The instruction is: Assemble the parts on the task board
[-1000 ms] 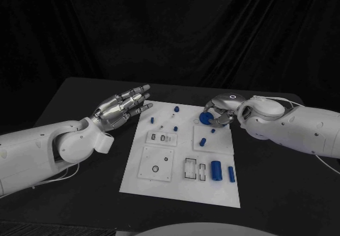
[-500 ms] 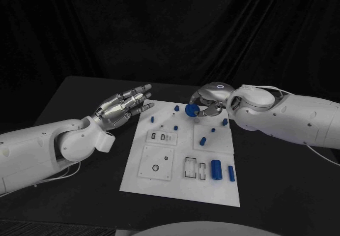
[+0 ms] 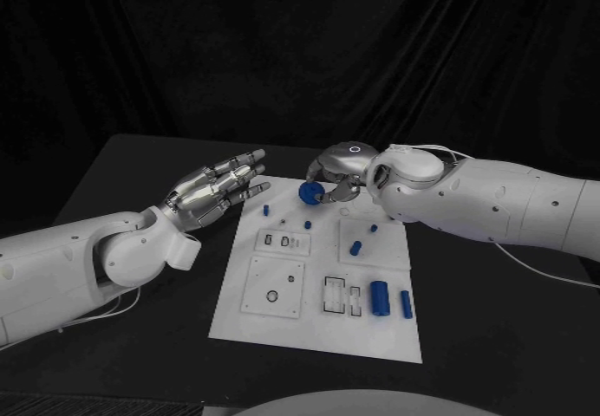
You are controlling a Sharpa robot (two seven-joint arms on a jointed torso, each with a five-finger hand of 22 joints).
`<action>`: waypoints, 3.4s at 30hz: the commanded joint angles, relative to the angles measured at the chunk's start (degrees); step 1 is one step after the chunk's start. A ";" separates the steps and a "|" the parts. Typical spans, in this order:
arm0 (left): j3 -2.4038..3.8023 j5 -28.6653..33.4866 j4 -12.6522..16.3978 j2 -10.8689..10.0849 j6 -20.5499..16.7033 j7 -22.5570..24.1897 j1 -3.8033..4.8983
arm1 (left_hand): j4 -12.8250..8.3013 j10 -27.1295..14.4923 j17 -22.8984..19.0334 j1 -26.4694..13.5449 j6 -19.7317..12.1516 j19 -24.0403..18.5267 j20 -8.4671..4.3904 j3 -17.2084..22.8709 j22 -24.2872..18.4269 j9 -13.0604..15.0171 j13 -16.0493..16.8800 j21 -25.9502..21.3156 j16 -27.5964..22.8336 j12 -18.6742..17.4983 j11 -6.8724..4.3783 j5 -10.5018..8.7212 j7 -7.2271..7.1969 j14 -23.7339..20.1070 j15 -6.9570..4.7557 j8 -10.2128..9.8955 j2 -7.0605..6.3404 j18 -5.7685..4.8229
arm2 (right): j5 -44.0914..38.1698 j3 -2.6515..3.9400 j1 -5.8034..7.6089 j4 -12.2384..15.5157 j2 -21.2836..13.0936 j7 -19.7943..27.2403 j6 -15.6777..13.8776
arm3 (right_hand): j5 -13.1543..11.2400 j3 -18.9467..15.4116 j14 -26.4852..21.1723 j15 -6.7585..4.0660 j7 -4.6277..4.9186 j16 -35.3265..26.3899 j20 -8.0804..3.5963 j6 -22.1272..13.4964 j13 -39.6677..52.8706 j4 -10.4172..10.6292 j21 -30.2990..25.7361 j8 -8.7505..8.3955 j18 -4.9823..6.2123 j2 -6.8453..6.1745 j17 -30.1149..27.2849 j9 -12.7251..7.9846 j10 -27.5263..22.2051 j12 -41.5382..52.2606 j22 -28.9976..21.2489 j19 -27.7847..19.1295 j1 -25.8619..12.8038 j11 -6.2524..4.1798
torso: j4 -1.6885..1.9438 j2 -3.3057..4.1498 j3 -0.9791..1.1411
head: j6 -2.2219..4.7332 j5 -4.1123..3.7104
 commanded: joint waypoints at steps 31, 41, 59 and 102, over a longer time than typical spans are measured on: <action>0.05 -0.05 -0.53 0.74 1.58 0.19 -0.19 | -0.03 -0.07 0.07 0.07 -0.17 0.22 0.33 0.39 0.08 -0.01 0.05 0.22 0.26 0.18 0.51 0.24 0.13 -0.01 0.39 0.36 0.08 1.04 | 0.08 0.05 -1.60 -4.60 4.10 0.10 4.98 | -2.47 2.35 6.00 0.81 0.78 0.15 0.62 -2.10 15.07 0.19 -1.35 -2.07 -0.28 -0.58 15.09 11.62 6.10 0.20 1.36 -0.08 -0.59 0.75 | -0.08 -0.08 0.04 | -0.75 -0.04; 0.05 -0.05 -0.75 0.86 1.78 0.08 -0.26 | -0.07 -0.08 0.07 0.03 -0.31 0.21 0.35 0.53 0.07 -0.03 0.05 0.21 0.25 0.17 0.53 0.21 0.14 -0.01 0.44 0.34 0.09 1.04 | 0.08 0.05 -1.93 -4.93 4.64 0.46 5.16 | -3.29 3.00 6.00 0.72 0.45 0.15 0.63 -3.27 15.07 0.04 -2.27 -4.36 -0.11 -0.62 15.09 10.51 6.10 0.20 1.06 -0.45 -0.55 0.56 | -0.08 -0.09 0.03 | -0.96 -0.03; 0.05 -0.05 -1.06 0.99 1.99 0.00 -0.54 | -0.09 -0.10 0.06 0.01 -0.41 0.21 0.36 0.62 0.07 -0.05 0.04 0.21 0.23 0.13 0.55 0.20 0.16 -0.01 0.47 0.32 0.11 1.03 | 0.08 0.05 -2.14 -5.25 4.91 0.46 6.15 | -4.15 3.60 6.00 0.38 0.03 0.15 0.32 -9.16 15.07 -0.63 -4.19 -10.81 0.15 -0.54 15.09 6.00 6.10 0.20 0.66 -0.96 -0.70 0.15 | -0.04 -0.08 0.00 | -1.29 0.07; 0.05 -0.05 -0.41 -0.81 1.27 -0.04 -0.80 | -0.24 -0.09 0.09 -0.06 -0.28 0.26 0.42 0.97 0.10 -0.02 0.07 0.24 0.32 0.27 0.63 0.20 0.23 0.01 0.53 0.40 0.10 1.03 | 3.80 0.01 1.63 13.11 -17.00 -0.19 -7.98 | -29.67 -3.25 6.00 -0.18 -0.76 0.15 -0.17 -6.07 15.07 3.87 -5.58 -11.49 0.11 0.81 15.09 -0.47 6.10 0.20 1.94 0.04 -4.53 -0.50 | -0.21 -0.12 0.04 | -1.26 0.78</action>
